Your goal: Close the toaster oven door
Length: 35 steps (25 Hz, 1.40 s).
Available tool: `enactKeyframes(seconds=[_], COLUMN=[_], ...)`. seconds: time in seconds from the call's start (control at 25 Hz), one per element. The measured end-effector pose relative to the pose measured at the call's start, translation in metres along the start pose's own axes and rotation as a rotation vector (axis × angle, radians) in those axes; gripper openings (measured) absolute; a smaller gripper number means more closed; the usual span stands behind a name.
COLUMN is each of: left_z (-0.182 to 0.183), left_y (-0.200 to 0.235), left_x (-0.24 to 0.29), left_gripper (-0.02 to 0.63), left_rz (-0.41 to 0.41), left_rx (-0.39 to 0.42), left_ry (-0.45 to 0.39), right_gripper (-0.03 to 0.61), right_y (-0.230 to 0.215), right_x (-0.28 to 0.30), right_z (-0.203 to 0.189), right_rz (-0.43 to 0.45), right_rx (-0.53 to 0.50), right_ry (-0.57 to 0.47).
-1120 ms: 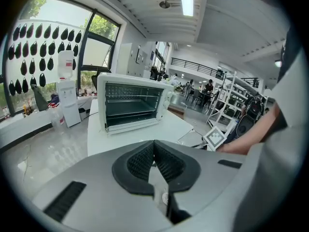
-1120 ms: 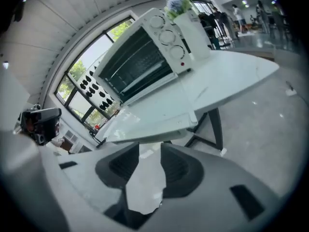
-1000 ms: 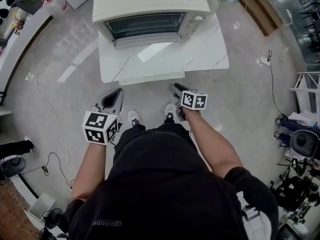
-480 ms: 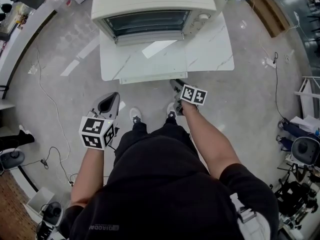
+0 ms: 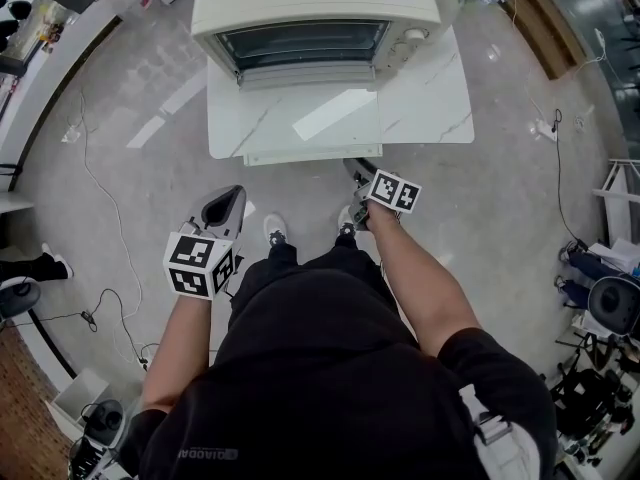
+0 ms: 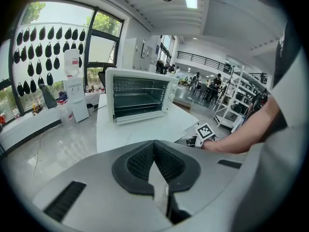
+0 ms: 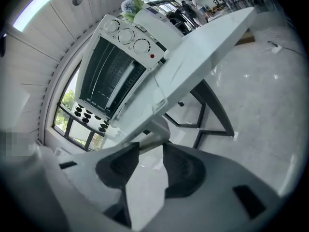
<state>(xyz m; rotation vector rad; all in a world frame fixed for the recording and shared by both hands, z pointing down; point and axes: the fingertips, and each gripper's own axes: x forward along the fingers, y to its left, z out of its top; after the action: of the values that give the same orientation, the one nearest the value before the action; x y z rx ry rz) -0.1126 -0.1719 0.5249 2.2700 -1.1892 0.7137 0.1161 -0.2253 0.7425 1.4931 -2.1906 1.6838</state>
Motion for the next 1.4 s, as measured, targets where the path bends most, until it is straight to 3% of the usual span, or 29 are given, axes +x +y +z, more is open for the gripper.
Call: enactKeyframes(seconds=[0.6, 0.96, 1.4], left_z=[0.015, 0.018, 0.038], left_y=[-0.006, -0.009, -0.006], left_x=[0.005, 0.004, -0.002], left_gripper=[0.003, 0.003, 0.003], left_rz=[-0.030, -0.035, -0.026], left_rx=[0.018, 0.024, 0.044], left_ry=[-0.035, -0.050, -0.112], right_gripper=[0.140, 0.140, 0.140], right_y=[0.027, 0.063, 0.101], right_x=[-0.021, -0.030, -0.050], right_z=[0.020, 0.051, 0.081], right_rz=[0.136, 0.250, 0.331], right_rx=[0.201, 0.176, 0.224], right_ry=[-0.129, -0.186, -0.257])
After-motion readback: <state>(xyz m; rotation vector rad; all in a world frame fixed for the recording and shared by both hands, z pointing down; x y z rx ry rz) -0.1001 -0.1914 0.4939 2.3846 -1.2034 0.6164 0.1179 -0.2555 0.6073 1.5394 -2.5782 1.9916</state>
